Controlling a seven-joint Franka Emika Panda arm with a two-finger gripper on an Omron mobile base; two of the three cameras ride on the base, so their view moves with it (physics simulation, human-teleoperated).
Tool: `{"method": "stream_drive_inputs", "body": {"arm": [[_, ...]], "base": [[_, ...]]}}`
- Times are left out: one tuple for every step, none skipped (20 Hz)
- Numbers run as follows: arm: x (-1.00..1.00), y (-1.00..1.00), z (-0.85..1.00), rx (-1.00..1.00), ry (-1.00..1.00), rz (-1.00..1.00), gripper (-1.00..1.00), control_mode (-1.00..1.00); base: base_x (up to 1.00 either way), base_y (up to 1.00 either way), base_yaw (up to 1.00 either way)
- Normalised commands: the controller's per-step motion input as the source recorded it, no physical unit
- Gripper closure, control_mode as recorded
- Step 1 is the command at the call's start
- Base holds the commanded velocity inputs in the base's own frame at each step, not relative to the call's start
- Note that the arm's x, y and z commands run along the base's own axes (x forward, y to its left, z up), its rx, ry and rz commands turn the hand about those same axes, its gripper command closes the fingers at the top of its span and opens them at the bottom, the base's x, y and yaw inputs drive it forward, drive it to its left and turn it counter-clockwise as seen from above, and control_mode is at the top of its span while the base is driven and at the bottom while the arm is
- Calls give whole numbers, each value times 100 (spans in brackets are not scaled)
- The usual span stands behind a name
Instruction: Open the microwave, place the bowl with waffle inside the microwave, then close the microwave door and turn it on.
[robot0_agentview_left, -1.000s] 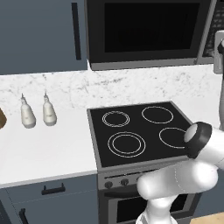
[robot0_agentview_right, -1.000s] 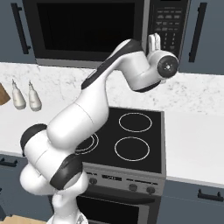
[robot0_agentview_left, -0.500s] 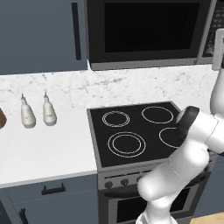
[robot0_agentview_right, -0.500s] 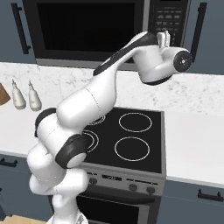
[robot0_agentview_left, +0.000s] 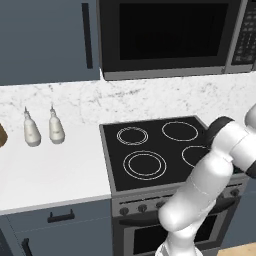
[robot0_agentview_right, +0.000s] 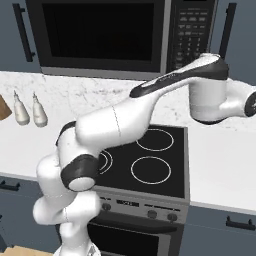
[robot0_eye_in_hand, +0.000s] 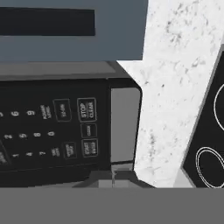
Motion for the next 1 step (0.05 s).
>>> {"method": "stream_drive_inputs", "body": {"arm": [[-100,0,-86,1,-35,0,100,-100]], "base": [[0,0,0]]}}
